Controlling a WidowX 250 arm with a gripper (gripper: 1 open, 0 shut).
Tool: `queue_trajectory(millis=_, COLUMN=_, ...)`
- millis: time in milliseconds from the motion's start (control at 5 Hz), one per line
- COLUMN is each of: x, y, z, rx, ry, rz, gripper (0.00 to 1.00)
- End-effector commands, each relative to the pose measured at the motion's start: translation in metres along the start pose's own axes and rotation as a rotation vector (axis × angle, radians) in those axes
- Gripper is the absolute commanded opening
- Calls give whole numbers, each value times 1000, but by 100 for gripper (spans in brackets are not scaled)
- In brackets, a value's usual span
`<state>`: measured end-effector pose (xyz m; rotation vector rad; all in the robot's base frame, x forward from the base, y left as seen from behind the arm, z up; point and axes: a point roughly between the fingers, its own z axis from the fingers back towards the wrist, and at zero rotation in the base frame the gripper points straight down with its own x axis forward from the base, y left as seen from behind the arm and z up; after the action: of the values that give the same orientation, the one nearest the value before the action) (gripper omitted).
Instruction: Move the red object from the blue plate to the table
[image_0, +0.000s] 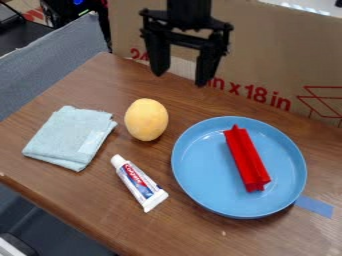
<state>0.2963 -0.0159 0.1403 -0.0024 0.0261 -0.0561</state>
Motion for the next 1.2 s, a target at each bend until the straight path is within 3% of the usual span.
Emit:
queue_trajectory(millis=0, x=-4, y=3, z=8, rx=4, ry=-48, rz=-9, gripper=100)
queue_trajectory(millis=400, x=-5, y=7, z=15, rx=4, ry=-31, rz=10, gripper=100)
queue_trajectory(millis=600, x=-7, y=0, z=18, rx=11, ry=-40, rz=-1, gripper=100)
queue_trajectory(millis=800, x=-15, y=-1, z=29, rx=-4, ry=-47, rz=-4, gripper=100)
queue_trajectory(millis=1000, x=-10, y=6, z=22, rx=-2, ry=-51, rz=8, gripper=100)
